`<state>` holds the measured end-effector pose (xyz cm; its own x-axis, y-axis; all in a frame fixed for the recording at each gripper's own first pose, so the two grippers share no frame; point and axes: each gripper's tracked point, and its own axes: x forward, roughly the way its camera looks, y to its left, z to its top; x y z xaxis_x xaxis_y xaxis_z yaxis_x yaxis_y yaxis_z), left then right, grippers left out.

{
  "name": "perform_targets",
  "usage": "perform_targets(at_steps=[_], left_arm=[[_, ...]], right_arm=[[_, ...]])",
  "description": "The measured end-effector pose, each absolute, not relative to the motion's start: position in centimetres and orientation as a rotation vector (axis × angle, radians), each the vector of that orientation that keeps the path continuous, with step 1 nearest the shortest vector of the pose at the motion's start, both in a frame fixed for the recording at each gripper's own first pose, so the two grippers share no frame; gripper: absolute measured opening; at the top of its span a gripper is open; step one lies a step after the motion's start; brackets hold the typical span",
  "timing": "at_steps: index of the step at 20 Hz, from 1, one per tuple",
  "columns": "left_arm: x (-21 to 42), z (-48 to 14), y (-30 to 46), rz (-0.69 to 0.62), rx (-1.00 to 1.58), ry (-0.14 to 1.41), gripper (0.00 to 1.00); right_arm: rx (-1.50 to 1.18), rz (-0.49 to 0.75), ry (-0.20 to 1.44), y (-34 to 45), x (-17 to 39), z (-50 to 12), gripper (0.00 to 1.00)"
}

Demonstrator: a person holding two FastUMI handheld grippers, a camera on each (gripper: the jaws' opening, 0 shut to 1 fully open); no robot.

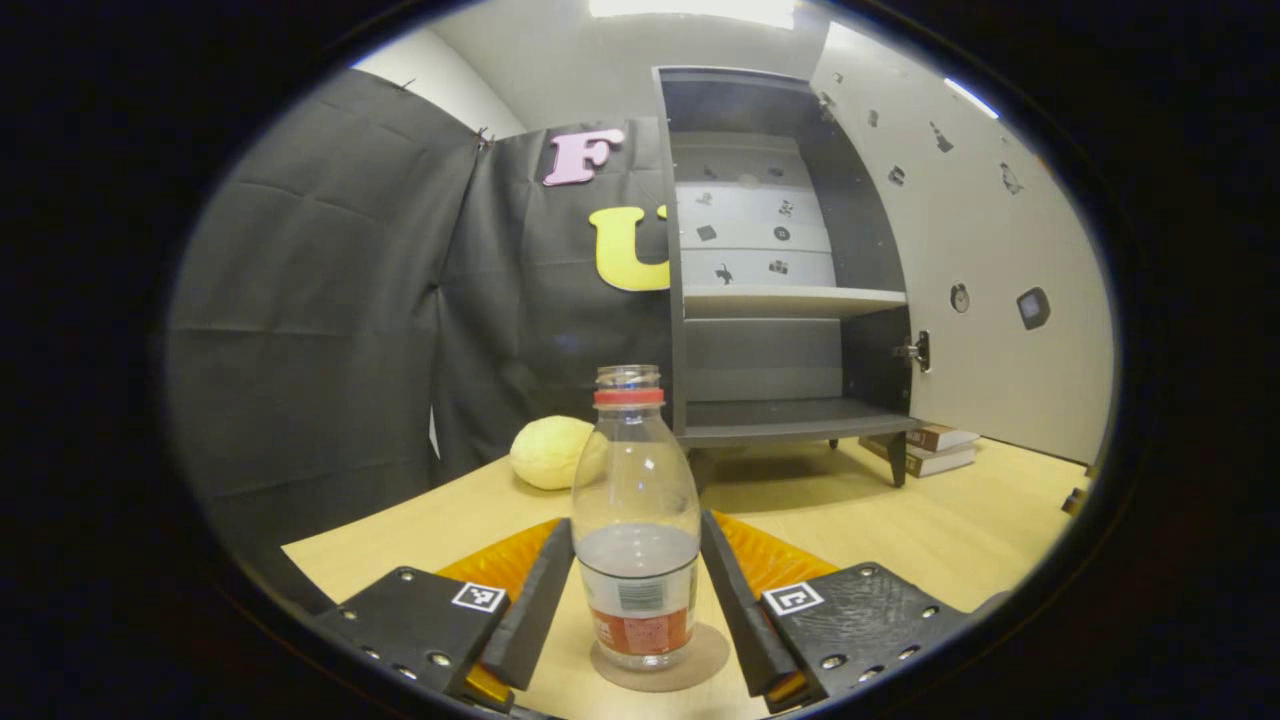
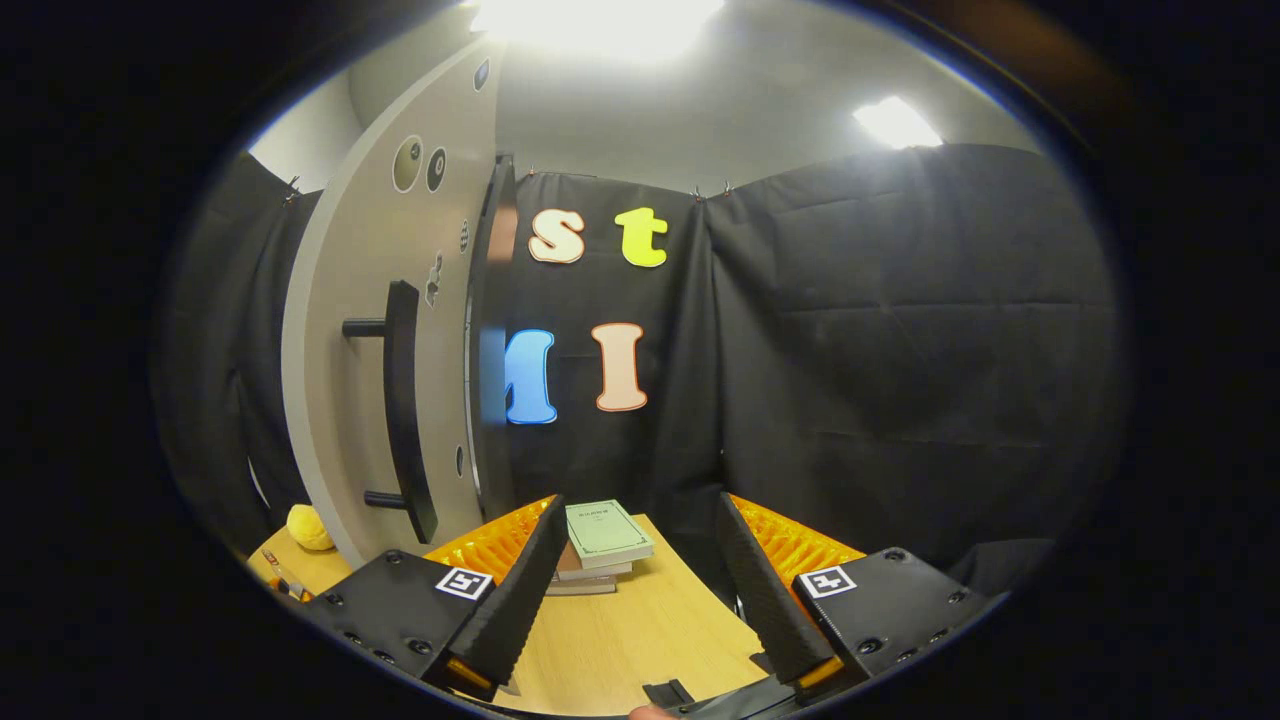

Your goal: Open the cabinet door with the right hand, grasp the bottle in the cabinet with the left hand and place it on the coaster, then close the cabinet door with the right hand.

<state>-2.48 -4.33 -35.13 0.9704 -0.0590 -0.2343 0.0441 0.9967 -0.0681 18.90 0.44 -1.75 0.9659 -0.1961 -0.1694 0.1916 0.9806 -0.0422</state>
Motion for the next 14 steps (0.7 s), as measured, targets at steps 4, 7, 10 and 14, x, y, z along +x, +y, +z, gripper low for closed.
perform_targets(at_steps=[4,7,10,14], left_arm=[[-2.6,-35.5,-4.5,-0.076,-0.038,0.272,0.77],[-2.5,-34.5,-4.3,-0.075,-0.015,0.271,0.80],[-2.0,-32.0,-4.5,-0.073,-0.008,0.238,0.81],[-1.3,-28.8,-4.2,-0.072,0.012,0.206,0.77]], right_arm=[[-0.011,-0.194,0.186,0.3,19.2,-2.2,0.95],[-0.012,-0.183,0.188,0.6,19.3,-2.3,0.95],[-0.025,-0.175,0.176,0.7,19.5,-2.1,0.92],[-0.008,-0.156,0.174,0.9,19.8,-2.2,0.95]])
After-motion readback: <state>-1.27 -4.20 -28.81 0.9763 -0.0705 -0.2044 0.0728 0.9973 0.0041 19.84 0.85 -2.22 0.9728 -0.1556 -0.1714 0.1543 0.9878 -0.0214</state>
